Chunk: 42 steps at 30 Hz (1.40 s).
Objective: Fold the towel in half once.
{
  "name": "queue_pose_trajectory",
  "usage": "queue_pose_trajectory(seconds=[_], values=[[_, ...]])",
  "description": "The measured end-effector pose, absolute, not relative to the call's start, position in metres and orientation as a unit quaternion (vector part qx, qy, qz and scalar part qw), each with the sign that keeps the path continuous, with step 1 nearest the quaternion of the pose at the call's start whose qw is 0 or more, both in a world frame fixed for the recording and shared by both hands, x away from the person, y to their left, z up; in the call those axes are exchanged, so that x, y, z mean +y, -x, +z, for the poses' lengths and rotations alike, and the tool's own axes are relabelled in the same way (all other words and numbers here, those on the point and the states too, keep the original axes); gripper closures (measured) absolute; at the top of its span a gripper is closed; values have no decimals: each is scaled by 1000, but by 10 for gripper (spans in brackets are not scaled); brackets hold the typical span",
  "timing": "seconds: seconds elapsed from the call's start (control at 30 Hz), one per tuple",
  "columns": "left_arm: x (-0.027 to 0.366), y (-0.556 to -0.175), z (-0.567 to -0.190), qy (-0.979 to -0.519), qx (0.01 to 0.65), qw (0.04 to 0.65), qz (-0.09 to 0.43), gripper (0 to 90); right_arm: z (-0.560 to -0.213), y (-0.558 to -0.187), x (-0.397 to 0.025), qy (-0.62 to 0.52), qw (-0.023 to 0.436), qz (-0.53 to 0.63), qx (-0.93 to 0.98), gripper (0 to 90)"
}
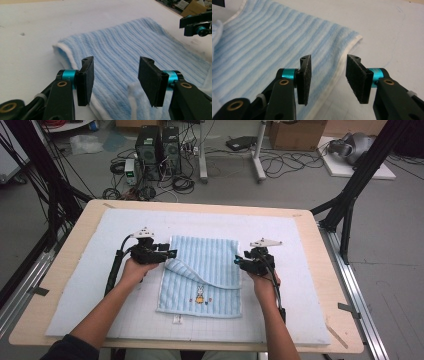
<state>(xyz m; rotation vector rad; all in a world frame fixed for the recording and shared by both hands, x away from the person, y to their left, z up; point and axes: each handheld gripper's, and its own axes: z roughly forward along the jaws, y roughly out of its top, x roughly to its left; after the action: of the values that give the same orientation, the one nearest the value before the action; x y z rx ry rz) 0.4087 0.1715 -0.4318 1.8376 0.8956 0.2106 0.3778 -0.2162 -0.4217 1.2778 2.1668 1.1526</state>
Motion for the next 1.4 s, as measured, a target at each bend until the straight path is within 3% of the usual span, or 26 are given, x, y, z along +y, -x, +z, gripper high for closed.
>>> queue_pose_trajectory(seconds=[0.17,0.37,0.43,0.57,0.6,0.93,1.1,1.4], values=[[167,-393,-433,-781,330,522,88,507,-423,-356,-227,-445,176,421,770,536],[160,-386,-440,-798,327,500,78,497,-423,-332,-233,-434,168,426,776,525],[157,-384,-441,-806,321,490,83,562,-427,-326,-233,-431,159,430,777,526],[152,-376,-441,-815,298,484,111,835,-435,-315,-229,-418,143,418,794,537],[152,-373,-441,-813,299,487,111,850,-436,-314,-228,-416,142,415,797,538],[163,-355,-443,-795,310,510,110,866,-442,-305,-212,-401,137,404,811,573],[170,-343,-438,-785,304,528,114,866,-444,-305,-206,-384,143,386,827,794],[182,-333,-438,-774,308,542,112,866,-437,-304,-207,-382,161,401,817,804]])
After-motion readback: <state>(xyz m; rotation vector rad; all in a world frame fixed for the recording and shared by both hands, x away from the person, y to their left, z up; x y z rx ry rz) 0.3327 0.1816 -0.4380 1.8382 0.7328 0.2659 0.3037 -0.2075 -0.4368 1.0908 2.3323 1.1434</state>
